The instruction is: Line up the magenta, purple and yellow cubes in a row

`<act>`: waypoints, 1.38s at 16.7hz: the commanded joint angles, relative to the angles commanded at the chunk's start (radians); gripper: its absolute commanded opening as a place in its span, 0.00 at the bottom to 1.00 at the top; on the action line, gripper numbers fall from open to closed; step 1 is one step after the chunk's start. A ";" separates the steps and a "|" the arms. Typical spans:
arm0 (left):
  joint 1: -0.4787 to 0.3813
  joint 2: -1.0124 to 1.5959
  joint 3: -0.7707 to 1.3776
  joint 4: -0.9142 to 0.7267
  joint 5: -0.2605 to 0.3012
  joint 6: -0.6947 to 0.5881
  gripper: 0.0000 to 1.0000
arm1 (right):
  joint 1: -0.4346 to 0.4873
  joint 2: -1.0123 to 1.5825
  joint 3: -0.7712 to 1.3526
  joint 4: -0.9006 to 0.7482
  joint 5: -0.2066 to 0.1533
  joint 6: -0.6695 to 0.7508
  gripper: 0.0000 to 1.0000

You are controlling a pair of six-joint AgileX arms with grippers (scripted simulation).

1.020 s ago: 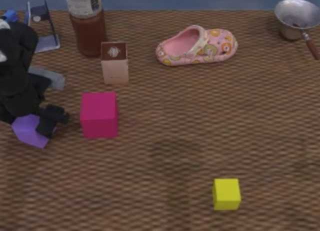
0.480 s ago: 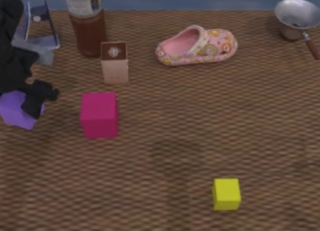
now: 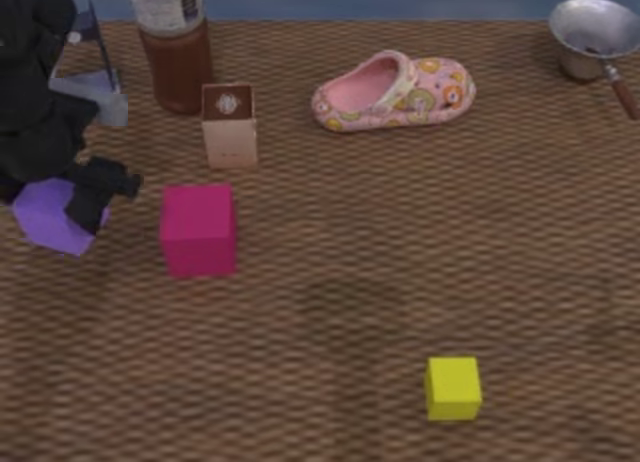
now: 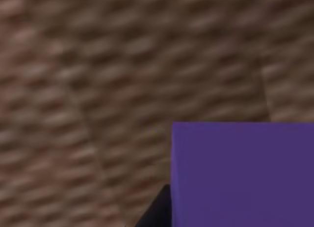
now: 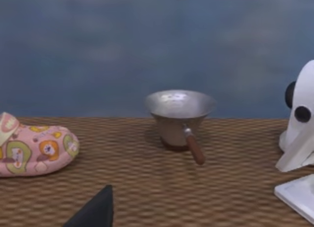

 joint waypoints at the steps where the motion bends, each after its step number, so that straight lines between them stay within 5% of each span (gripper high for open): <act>1: -0.034 0.007 0.011 -0.007 -0.001 -0.043 0.00 | 0.000 0.000 0.000 0.000 0.000 0.000 1.00; 14: -0.714 0.059 0.134 -0.104 -0.011 -1.039 0.00 | 0.000 0.000 0.000 0.000 0.000 0.000 1.00; 18: -0.823 0.042 0.144 -0.104 -0.018 -1.171 0.00 | 0.000 0.000 0.000 0.000 0.000 0.000 1.00; 23: -0.825 0.044 0.142 -0.103 -0.017 -1.174 0.00 | 0.000 0.000 0.000 0.000 0.000 0.000 1.00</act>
